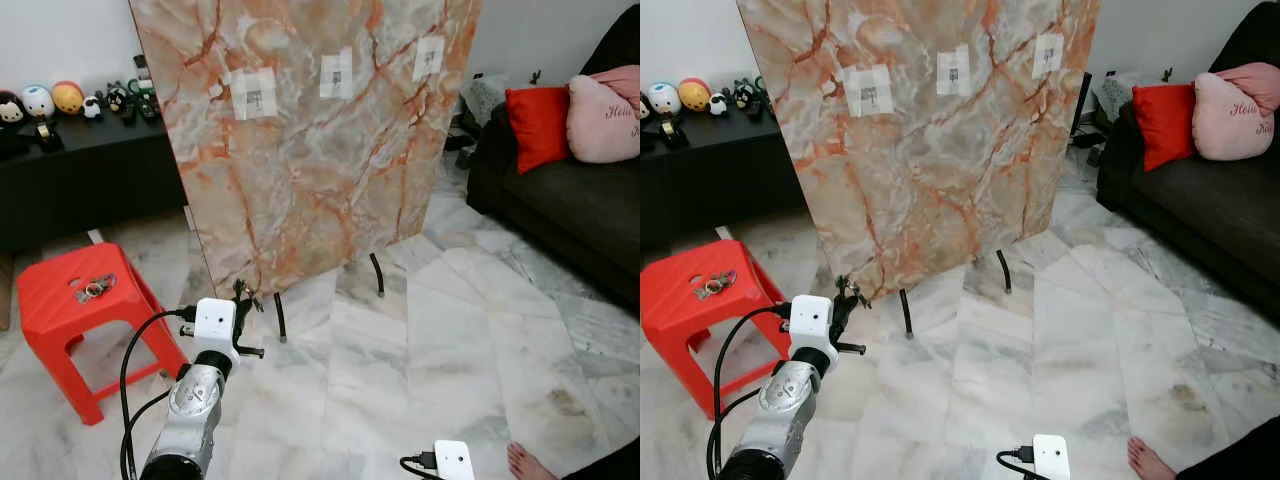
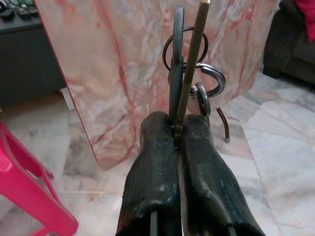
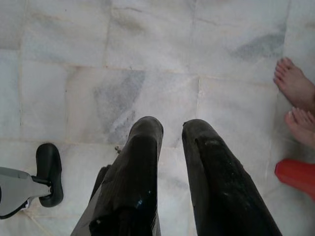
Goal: Hang keys on a hook
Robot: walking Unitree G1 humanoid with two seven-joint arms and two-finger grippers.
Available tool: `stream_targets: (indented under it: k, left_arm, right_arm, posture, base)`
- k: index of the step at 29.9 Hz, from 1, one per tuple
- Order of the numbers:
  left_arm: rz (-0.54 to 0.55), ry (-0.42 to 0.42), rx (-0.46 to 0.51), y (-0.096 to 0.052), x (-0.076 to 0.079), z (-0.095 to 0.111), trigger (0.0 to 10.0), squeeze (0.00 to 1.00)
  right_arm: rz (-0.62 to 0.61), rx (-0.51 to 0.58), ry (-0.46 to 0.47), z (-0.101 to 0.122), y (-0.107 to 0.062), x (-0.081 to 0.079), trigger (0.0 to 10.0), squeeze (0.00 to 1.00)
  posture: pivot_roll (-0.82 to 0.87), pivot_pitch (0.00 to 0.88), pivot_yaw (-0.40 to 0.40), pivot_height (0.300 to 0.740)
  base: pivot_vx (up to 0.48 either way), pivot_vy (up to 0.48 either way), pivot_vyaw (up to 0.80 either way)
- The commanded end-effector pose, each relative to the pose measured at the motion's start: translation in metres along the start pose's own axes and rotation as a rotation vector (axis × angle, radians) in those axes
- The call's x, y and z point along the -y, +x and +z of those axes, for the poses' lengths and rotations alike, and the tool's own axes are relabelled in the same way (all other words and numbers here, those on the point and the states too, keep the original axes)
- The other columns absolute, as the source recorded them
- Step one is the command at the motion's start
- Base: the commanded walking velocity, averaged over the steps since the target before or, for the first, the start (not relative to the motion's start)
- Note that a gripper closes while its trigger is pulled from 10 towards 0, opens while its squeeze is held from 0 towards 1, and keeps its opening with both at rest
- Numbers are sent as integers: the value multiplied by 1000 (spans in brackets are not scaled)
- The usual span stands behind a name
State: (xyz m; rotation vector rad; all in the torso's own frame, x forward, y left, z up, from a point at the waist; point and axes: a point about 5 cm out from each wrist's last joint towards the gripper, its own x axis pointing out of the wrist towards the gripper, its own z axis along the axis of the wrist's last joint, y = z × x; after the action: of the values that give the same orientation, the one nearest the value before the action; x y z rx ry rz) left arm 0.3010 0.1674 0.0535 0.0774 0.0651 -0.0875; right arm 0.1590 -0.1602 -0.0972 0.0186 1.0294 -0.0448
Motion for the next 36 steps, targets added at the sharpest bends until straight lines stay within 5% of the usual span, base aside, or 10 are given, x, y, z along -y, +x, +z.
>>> stream_targets:
  k: [1,24,36]
  left_arm:
    - [1,9,21,4,1,8,10000,0]
    - [-26,17,43,10,12,21,10000,0]
    - [-82,154,-36,8,3,12,10000,0]
  right_arm:
    - [8,20,-16,5,1,0,10000,0]
    - [-4,34,15,8,1,1,10000,0]
    - [-4,38,16,9,1,0,10000,0]
  posture:
    - [34,0,-68,740]
    - [30,0,-75,740]
    - [32,0,-70,740]
  base:
    - [311,0,0]
    - [330,0,72]
    - [333,0,0]
